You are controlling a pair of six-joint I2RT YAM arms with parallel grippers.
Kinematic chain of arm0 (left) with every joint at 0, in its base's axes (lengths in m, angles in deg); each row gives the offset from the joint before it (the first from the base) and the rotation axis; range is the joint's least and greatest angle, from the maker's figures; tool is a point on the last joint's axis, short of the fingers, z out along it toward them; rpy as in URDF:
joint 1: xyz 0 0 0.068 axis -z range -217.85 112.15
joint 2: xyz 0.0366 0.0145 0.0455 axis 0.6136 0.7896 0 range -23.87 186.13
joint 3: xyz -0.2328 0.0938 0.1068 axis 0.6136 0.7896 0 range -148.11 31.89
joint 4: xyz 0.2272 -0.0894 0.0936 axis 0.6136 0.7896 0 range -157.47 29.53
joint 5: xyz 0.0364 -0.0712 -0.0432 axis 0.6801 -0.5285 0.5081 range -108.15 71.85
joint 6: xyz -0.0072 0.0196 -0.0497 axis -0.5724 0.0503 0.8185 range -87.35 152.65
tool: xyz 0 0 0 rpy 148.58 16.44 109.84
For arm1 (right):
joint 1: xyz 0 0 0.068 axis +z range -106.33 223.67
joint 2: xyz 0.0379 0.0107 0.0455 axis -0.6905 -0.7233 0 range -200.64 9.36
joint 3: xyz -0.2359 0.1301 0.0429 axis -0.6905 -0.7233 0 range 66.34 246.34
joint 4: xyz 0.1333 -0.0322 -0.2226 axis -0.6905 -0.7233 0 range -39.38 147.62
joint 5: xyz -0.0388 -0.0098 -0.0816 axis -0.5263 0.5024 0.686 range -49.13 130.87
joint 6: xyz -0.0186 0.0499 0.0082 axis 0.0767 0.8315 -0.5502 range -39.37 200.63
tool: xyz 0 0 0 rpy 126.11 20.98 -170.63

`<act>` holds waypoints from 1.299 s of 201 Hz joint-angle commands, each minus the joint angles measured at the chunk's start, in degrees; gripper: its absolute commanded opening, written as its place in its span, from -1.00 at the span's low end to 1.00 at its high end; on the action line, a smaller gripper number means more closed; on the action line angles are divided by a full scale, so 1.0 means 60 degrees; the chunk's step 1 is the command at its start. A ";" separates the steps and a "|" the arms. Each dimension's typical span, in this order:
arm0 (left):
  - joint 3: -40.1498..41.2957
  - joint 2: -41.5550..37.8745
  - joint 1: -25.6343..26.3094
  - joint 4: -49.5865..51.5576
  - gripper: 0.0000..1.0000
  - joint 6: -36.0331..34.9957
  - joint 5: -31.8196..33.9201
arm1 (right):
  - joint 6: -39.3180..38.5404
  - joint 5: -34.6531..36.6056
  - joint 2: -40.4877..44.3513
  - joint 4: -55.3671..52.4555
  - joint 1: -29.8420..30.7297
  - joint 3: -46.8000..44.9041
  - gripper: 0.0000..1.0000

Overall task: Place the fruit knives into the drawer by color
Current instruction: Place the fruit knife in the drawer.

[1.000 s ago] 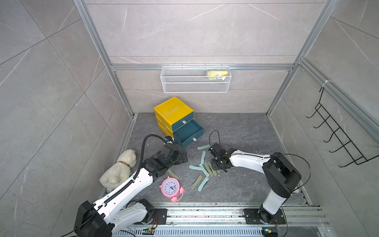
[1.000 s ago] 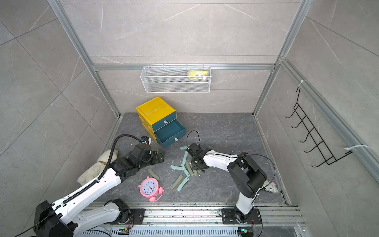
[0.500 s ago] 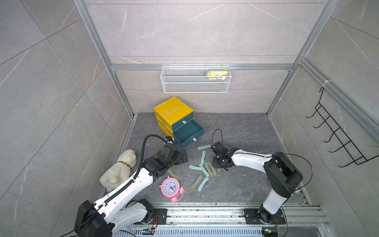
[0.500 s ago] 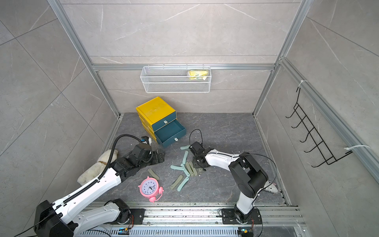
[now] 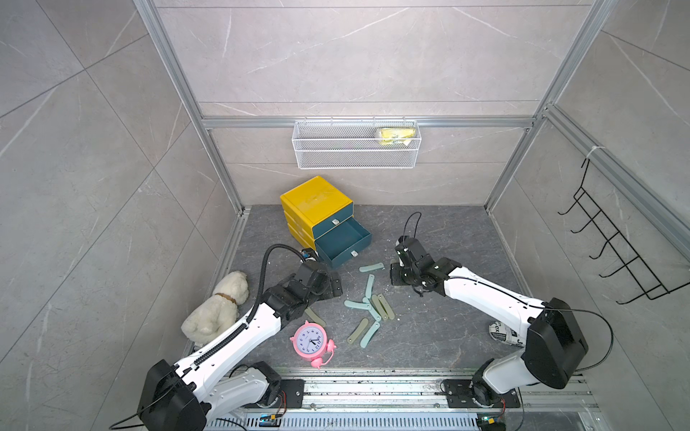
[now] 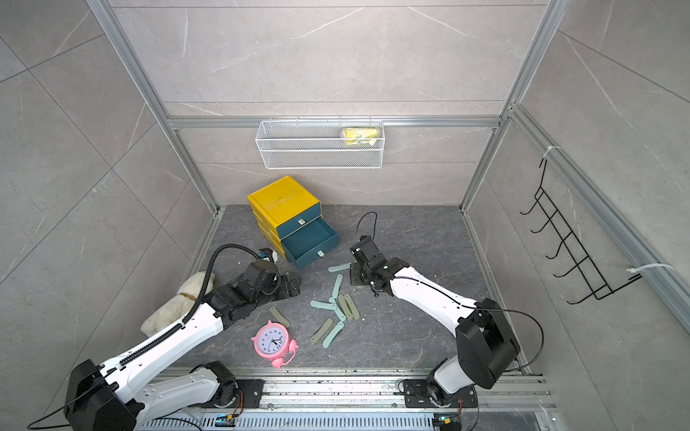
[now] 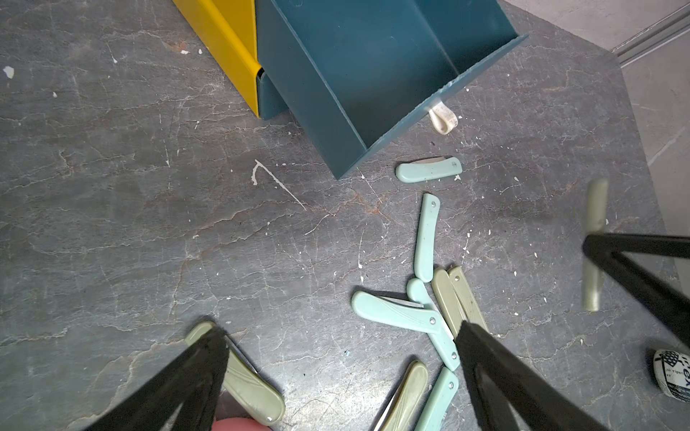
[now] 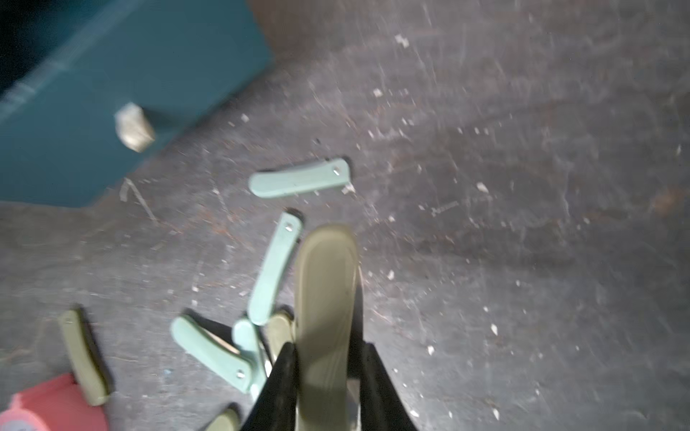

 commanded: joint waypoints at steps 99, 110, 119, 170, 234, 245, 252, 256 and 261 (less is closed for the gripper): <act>-0.0036 -0.0459 0.0034 0.0401 0.99 -0.0034 -0.0038 | 0.0573 0.0017 -0.5268 0.0389 0.0603 0.7090 -0.67; -0.0036 -0.0478 0.0031 0.0412 0.99 -0.0023 -0.0051 | 0.0665 0.0091 -0.5576 0.0178 0.0603 0.7435 -0.67; -0.0021 -0.0509 0.0030 0.0415 0.99 -0.0035 -0.0066 | 0.0729 0.0156 -0.5725 0.0120 0.0603 0.7543 -0.66; -0.0051 -0.0518 0.0030 0.0457 0.99 -0.0124 -0.0141 | 0.0974 0.0224 -0.6116 -0.0388 0.0547 0.7818 -0.18; -0.0164 -0.0483 0.0024 0.0445 0.99 -0.0248 -0.0184 | 0.0928 0.0122 -0.5485 -0.0090 0.0559 0.7698 0.05; -0.0208 -0.0468 0.0024 0.0445 0.99 -0.0304 -0.0235 | 0.0928 0.0121 -0.5117 0.0099 0.0559 0.7380 0.07; -0.0237 -0.0442 0.0034 0.0471 0.99 -0.0337 -0.0275 | 0.0931 0.0135 -0.4862 0.0173 0.0559 0.7154 0.08; -0.0254 -0.0431 0.0031 0.0469 0.99 -0.0357 -0.0305 | 0.0935 0.0157 -0.4702 0.0219 0.0548 0.7031 0.08; -0.0283 -0.0402 0.0034 0.0474 0.99 -0.0396 -0.0353 | 0.0928 0.0178 -0.4499 0.0283 0.0555 0.6807 0.08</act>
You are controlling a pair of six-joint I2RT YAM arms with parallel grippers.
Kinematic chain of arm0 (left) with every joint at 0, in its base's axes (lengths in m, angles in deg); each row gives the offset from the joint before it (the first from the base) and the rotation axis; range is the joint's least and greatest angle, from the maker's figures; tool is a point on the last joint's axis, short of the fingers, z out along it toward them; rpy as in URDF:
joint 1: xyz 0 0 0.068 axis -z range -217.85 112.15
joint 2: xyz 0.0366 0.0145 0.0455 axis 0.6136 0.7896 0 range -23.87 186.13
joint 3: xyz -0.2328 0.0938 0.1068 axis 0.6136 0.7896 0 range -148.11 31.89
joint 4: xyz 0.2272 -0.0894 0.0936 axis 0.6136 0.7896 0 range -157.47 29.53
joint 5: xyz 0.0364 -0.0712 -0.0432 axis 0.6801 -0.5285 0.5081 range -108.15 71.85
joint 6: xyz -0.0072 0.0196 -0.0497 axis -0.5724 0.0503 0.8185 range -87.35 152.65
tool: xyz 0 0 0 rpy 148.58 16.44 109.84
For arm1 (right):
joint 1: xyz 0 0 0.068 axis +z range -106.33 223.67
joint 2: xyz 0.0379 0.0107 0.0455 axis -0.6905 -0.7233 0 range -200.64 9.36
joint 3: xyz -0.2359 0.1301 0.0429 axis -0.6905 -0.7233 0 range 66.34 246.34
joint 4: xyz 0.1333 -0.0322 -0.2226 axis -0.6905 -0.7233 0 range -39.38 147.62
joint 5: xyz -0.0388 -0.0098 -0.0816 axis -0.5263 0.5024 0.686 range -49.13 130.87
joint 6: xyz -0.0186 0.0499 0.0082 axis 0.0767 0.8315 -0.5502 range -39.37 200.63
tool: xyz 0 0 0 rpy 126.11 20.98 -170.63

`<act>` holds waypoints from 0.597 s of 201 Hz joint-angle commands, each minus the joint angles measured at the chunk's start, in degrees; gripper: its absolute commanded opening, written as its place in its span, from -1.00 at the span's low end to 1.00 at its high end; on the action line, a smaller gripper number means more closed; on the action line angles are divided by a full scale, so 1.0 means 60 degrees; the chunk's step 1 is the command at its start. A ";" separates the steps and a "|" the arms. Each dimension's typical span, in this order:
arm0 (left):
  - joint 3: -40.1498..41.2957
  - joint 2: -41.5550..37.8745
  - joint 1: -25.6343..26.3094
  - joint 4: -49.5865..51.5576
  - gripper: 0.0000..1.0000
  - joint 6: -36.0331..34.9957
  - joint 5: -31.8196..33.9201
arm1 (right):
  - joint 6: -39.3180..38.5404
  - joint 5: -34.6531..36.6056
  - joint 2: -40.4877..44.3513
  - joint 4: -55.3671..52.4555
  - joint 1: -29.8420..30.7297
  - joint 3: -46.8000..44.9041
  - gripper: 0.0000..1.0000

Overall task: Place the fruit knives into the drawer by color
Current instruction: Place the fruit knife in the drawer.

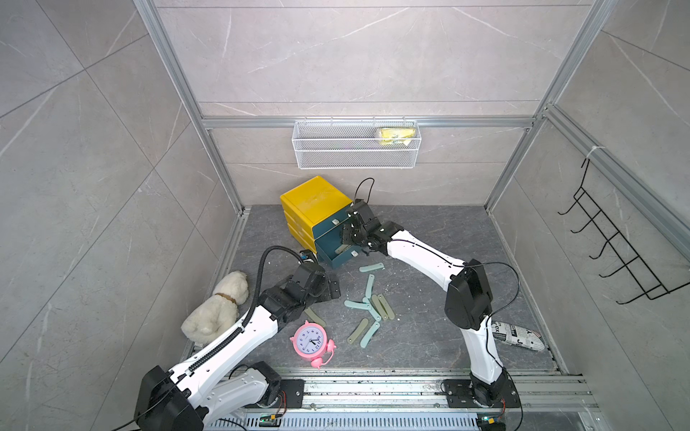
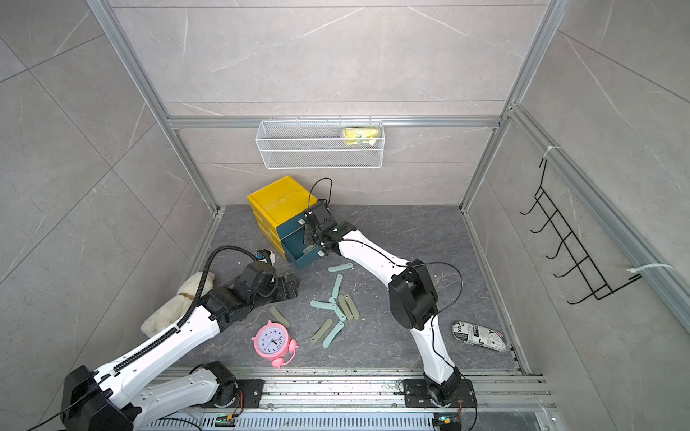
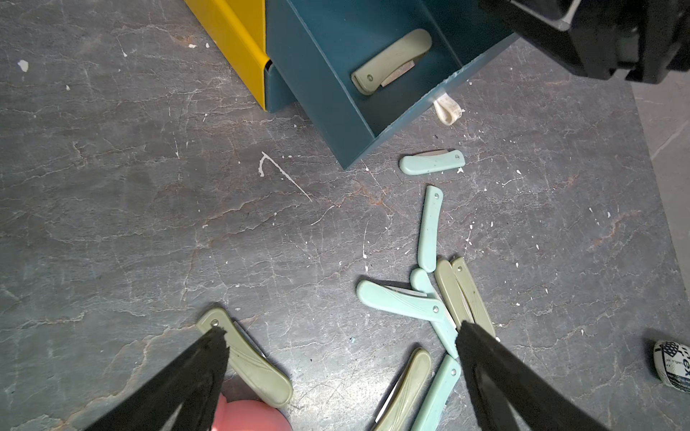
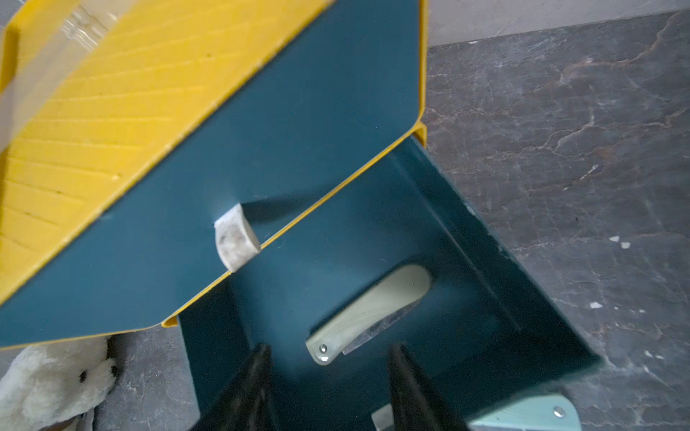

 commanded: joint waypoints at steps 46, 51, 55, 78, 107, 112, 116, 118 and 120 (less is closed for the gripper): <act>-0.0614 0.0428 0.0063 0.0060 0.99 -0.0600 -0.0987 | 0.0057 0.0548 0.3567 0.0817 -0.0035 -0.3275 0.08; -0.0646 0.0502 0.0122 0.0022 0.99 -0.0652 -0.1147 | 0.0060 0.0627 0.3781 0.0828 -0.0042 -0.3582 0.08; -0.0674 0.0564 0.0189 0.0015 0.99 -0.0705 -0.1241 | 0.0057 0.0686 0.3987 0.0855 -0.0072 -0.3850 0.08; -0.1027 0.1254 0.0973 0.0318 0.98 -0.1109 -0.1281 | 0.0199 0.0777 0.5175 0.1016 -0.0367 -0.5508 0.08; -0.1145 0.2374 0.1783 0.0686 0.91 -0.1195 -0.1617 | 0.0358 0.0875 0.6277 0.0962 -0.0723 -0.7132 0.08; -0.1130 0.2564 0.1893 0.0753 0.89 -0.1188 -0.1645 | 0.0398 0.0893 0.6438 0.0953 -0.0788 -0.7361 0.08; -0.1111 0.2702 0.1981 0.0823 0.87 -0.1163 -0.1643 | 0.0419 0.0894 0.6577 0.0953 -0.0824 -0.7534 0.07; -0.1096 0.2749 0.2031 0.0851 0.86 -0.1162 -0.1646 | 0.0433 0.0894 0.6653 0.0964 -0.0847 -0.7615 0.07; -0.1081 0.2823 0.2058 0.0869 0.86 -0.1151 -0.1653 | 0.0452 0.0894 0.6723 0.0966 -0.0882 -0.7701 0.07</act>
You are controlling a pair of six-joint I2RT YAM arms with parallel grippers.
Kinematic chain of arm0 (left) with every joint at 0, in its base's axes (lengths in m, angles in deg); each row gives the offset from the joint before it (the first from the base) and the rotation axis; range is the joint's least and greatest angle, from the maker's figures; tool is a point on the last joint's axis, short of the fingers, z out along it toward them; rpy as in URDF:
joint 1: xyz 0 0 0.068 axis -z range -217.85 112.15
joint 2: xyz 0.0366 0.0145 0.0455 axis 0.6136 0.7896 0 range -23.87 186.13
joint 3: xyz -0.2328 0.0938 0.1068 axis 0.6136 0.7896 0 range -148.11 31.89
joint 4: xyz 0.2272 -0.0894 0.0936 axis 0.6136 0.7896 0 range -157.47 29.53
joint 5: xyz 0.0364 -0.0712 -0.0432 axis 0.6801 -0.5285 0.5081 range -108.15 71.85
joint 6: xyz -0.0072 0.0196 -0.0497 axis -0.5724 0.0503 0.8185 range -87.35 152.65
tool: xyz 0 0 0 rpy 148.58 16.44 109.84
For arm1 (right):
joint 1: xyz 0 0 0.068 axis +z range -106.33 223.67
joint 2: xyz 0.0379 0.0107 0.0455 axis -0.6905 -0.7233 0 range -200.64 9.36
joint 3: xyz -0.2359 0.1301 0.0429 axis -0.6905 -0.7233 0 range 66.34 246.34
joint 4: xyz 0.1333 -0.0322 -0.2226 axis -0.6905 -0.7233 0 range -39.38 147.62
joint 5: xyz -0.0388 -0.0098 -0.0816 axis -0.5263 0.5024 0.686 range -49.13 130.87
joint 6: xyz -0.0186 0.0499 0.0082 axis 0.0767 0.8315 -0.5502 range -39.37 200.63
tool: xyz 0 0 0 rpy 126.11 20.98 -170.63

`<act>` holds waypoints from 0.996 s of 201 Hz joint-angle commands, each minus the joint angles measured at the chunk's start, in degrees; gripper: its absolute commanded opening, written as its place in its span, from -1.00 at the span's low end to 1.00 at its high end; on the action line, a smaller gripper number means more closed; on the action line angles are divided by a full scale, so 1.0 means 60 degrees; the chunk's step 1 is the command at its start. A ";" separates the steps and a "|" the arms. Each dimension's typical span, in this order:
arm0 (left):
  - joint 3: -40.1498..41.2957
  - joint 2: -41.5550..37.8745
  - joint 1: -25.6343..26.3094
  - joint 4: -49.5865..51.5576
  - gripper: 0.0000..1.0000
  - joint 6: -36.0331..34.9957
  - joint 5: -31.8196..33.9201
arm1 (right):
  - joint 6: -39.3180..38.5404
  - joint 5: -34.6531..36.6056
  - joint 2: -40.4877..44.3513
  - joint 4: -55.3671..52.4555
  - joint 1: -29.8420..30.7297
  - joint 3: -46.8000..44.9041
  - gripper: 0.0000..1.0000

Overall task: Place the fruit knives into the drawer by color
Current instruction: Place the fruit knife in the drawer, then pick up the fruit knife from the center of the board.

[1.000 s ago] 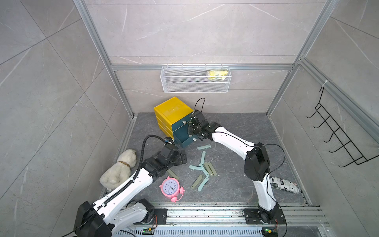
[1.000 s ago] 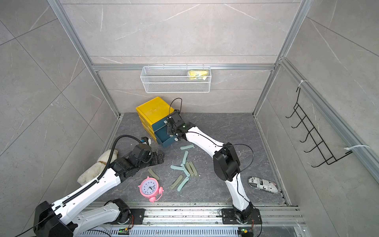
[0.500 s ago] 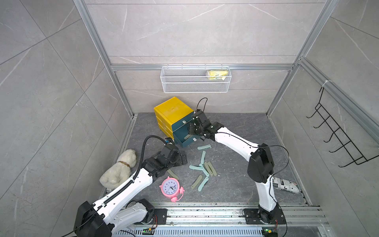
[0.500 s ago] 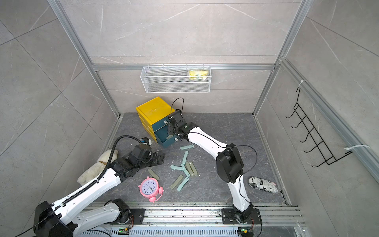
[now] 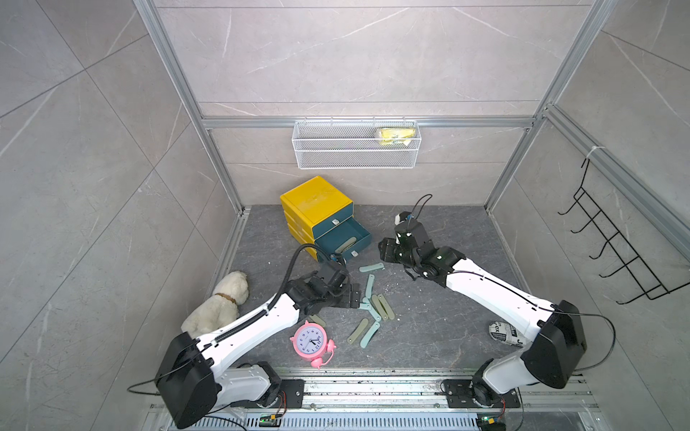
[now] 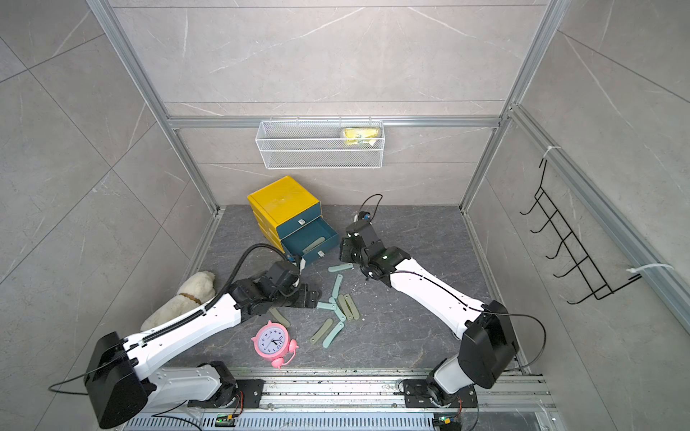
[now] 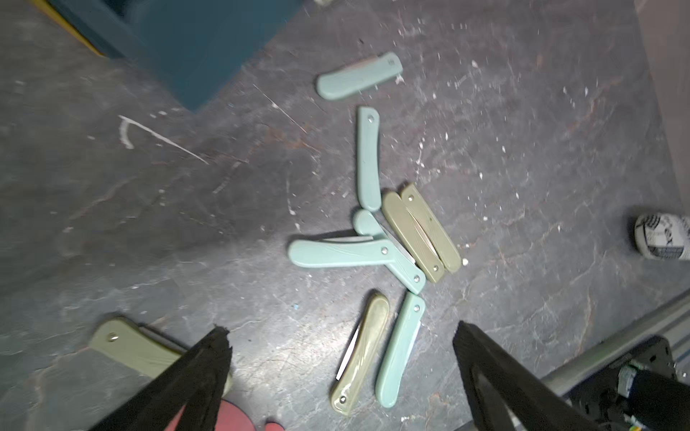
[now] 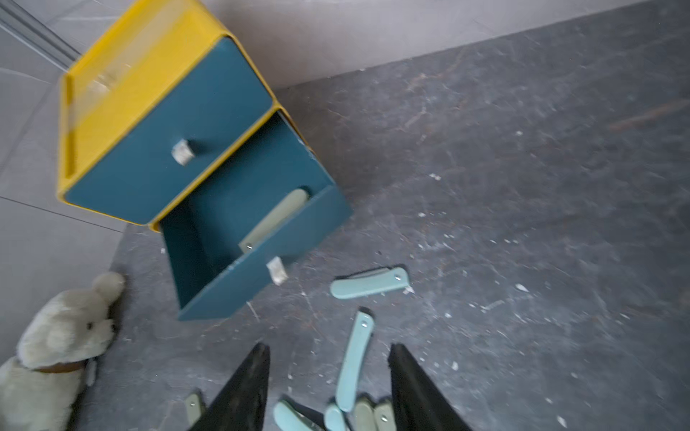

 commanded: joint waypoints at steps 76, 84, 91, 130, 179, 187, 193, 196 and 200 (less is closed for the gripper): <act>-0.0147 0.2439 0.1546 0.1523 0.49 -0.0358 -0.0140 | 0.0545 0.0144 0.2173 -0.0199 -0.0880 -0.2770 0.08; -0.0118 0.2539 0.1591 0.1558 0.47 -0.0371 -0.0108 | 0.0535 0.0122 0.2203 -0.0214 -0.0924 -0.2803 0.08; -0.0090 0.2598 0.1597 0.1547 0.46 -0.0387 -0.0085 | 0.0528 0.0114 0.2214 -0.0239 -0.0953 -0.2821 0.08; -0.0222 0.3018 0.1725 0.1412 0.28 -0.0507 -0.0233 | 0.0516 0.0083 0.2350 -0.0265 -0.1057 -0.2910 0.08; -0.0340 0.3488 0.1765 0.1397 0.21 -0.0624 -0.0547 | 0.0530 0.0091 0.2446 -0.0280 -0.1118 -0.3023 0.08; -0.0359 0.3576 0.1767 0.1407 0.21 -0.0646 -0.0645 | 0.0534 0.0100 0.2467 -0.0251 -0.1132 -0.3055 0.08; -0.0382 0.3638 0.1772 0.1411 0.21 -0.0662 -0.0730 | 0.0542 0.0100 0.2457 -0.0257 -0.1145 -0.3056 0.08; -0.0404 0.3667 0.1772 0.1412 0.21 -0.0665 -0.0774 | 0.0545 0.0100 0.2459 -0.0265 -0.1160 -0.3056 0.08; -0.0422 0.3705 0.1773 0.1398 0.21 -0.0675 -0.0819 | 0.0545 0.0100 0.2467 -0.0259 -0.1164 -0.3063 0.08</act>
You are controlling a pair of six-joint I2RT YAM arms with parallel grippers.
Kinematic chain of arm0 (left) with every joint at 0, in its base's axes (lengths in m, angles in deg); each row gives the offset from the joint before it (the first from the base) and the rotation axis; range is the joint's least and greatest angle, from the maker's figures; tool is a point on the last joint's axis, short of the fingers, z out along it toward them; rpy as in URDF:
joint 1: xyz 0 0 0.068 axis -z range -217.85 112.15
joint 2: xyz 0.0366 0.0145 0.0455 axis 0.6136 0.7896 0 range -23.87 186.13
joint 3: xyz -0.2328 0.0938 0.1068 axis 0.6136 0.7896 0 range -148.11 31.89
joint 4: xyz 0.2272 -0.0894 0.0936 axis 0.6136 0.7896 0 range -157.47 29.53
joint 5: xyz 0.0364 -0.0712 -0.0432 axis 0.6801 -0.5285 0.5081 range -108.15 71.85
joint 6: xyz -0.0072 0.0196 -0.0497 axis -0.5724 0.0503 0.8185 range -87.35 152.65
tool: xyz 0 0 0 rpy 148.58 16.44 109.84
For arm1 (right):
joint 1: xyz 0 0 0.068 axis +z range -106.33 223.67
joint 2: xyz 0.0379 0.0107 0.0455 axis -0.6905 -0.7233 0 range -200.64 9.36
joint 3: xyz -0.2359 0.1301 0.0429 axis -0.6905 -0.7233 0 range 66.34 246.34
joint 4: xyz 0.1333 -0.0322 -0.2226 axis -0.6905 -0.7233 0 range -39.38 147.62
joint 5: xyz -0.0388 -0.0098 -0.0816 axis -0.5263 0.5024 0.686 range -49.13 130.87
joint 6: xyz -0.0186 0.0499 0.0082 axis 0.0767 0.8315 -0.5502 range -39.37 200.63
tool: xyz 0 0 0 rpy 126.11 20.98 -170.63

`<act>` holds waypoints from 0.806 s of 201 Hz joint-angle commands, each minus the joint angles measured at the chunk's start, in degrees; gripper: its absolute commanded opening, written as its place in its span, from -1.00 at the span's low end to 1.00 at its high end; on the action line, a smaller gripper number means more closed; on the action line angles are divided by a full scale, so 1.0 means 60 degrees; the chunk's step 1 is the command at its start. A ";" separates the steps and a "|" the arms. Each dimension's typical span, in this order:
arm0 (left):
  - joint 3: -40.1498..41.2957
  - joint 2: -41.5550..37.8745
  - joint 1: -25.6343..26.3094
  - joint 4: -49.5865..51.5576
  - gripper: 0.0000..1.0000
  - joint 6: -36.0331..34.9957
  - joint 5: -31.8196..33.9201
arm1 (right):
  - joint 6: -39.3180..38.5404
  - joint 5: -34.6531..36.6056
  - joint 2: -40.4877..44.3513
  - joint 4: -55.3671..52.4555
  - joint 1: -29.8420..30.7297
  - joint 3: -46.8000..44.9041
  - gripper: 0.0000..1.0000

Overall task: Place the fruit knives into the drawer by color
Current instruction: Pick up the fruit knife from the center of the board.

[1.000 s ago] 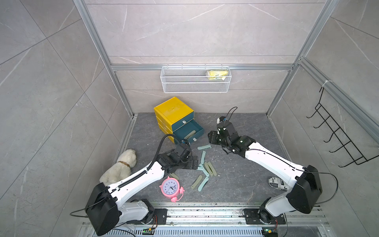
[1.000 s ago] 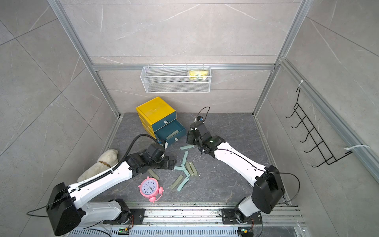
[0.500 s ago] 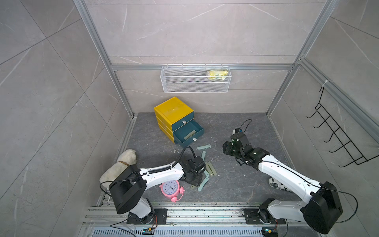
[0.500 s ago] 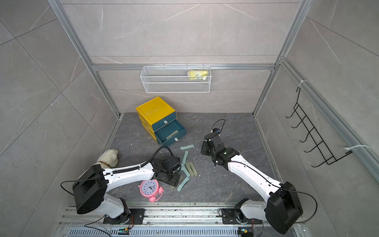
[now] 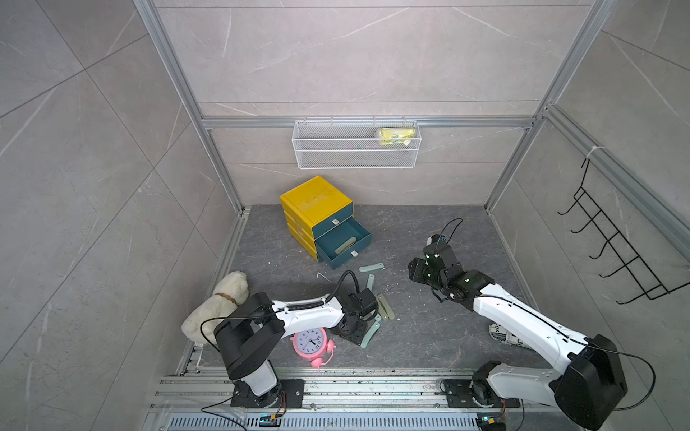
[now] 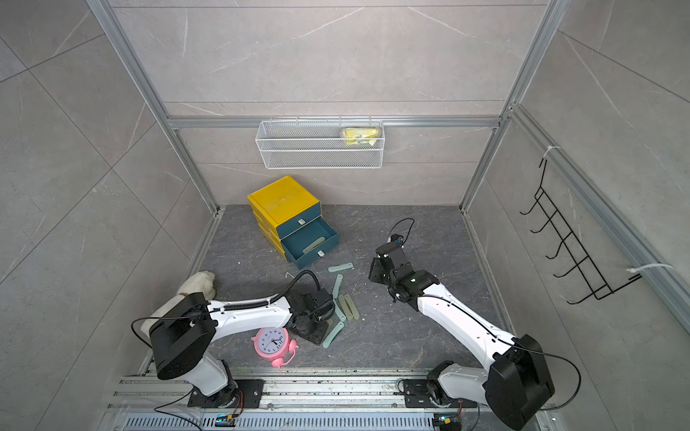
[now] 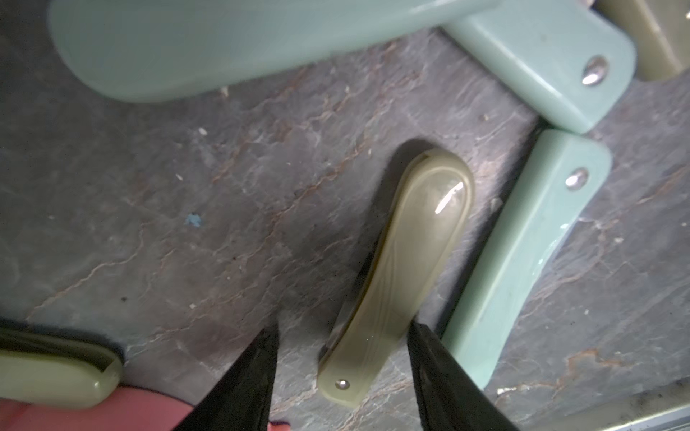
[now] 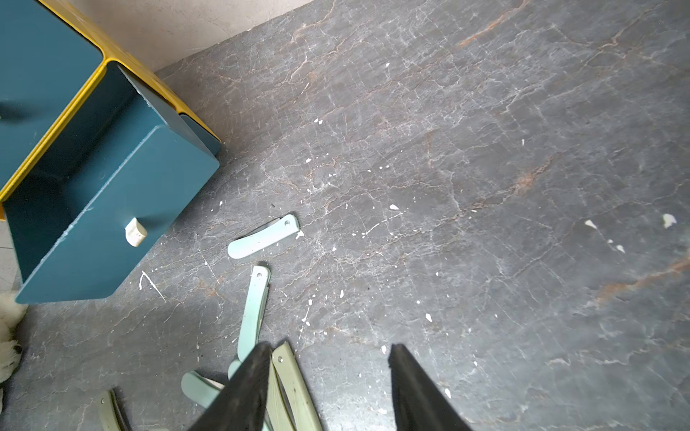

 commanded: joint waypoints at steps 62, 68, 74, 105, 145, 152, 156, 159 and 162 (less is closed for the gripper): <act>-0.0587 0.0896 0.0031 0.0306 0.18 -0.0374 -0.0851 | 0.0188 -0.0039 0.0228 -0.0052 -0.0132 -0.0264 0.08; -0.0580 0.0905 0.0031 0.0264 0.16 -0.0370 -0.0880 | 0.0188 -0.0039 0.0226 -0.0032 -0.0134 -0.0285 0.08; -0.0578 0.0946 0.0031 0.0241 0.13 -0.0372 -0.0897 | 0.0189 -0.0043 0.0229 -0.0032 -0.0145 -0.0301 0.08; -0.0583 0.0916 0.0026 0.0116 -0.01 -0.0397 -0.0940 | 0.0192 -0.0054 0.0276 -0.0002 -0.0190 -0.0397 0.07; -0.0598 0.0804 0.0017 0.0020 -0.13 -0.0428 -0.1040 | 0.0190 -0.0056 0.0311 0.0012 -0.0238 -0.0405 0.07; -0.0603 0.0805 0.0017 0.0019 -0.18 -0.0429 -0.1009 | 0.0203 -0.0054 0.0312 0.0009 -0.0248 -0.0400 0.07; -0.0594 0.0789 0.0017 0.0026 -0.24 -0.0411 -0.0990 | 0.0203 -0.0061 0.0307 0.0012 -0.0249 -0.0392 0.07; -0.0597 0.0768 0.0017 0.0020 -0.28 -0.0413 -0.0985 | 0.0203 -0.0062 0.0316 0.0012 -0.0249 -0.0391 0.07; -0.0582 0.0762 0.0017 0.0010 -0.31 -0.0410 -0.0974 | 0.0203 -0.0066 0.0295 0.0012 -0.0249 -0.0395 0.07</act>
